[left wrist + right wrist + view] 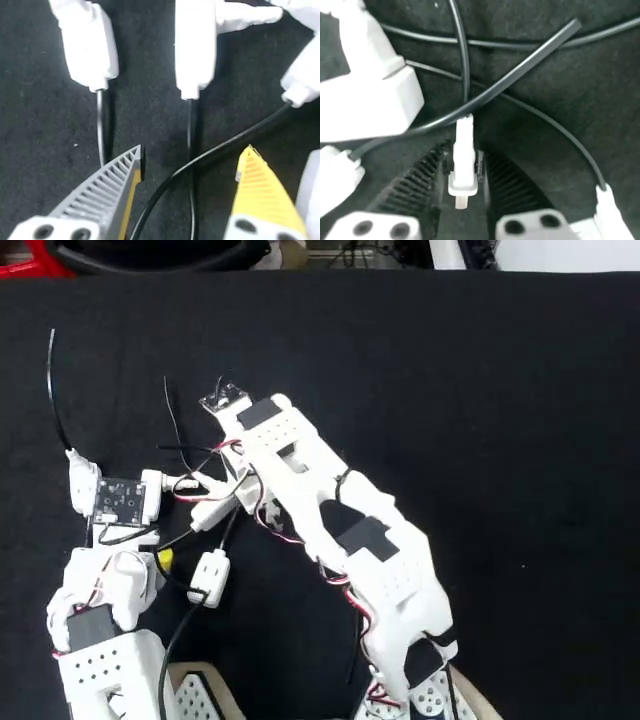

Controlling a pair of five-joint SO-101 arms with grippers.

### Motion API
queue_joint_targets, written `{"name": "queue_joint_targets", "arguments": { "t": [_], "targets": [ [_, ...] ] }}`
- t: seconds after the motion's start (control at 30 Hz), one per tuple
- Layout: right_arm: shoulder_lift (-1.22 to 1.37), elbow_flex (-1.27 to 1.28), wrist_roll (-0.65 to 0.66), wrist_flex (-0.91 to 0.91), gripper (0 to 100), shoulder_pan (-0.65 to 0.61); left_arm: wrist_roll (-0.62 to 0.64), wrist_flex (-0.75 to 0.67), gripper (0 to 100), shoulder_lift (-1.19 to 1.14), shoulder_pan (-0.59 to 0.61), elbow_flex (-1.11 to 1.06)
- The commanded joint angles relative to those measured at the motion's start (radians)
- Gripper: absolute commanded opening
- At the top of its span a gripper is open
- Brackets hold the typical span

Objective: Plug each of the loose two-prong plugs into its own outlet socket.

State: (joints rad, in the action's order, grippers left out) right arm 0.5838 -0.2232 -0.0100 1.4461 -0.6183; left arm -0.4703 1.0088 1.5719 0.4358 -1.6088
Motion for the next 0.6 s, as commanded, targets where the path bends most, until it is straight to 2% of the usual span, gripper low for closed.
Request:
{"name": "queue_joint_targets", "arguments": {
  "t": [0.0, 0.13, 0.27, 0.4, 0.57],
  "targets": [
    [-0.013, -0.094, 0.005, 0.092, 1.1, -0.006, 0.005, -0.017, 30, 0.009, -0.021, -0.005],
    [-0.039, -0.173, 0.003, 0.218, 1.1, 0.011, 0.005, -0.017, 30, 0.009, -0.019, -0.007],
    [-0.193, -0.143, 0.003, 0.252, 1.1, 0.043, 0.006, -0.017, 30, 0.009, -0.015, -0.012],
    [-0.444, 0.004, 0.005, 0.236, 1.1, 0.041, 0.009, -0.017, 30, 0.009, -0.015, -0.013],
    [-0.757, 0.243, 0.009, 0.115, 1.1, 0.043, 0.012, -0.015, 30, 0.009, -0.013, -0.015]
  ]
}}
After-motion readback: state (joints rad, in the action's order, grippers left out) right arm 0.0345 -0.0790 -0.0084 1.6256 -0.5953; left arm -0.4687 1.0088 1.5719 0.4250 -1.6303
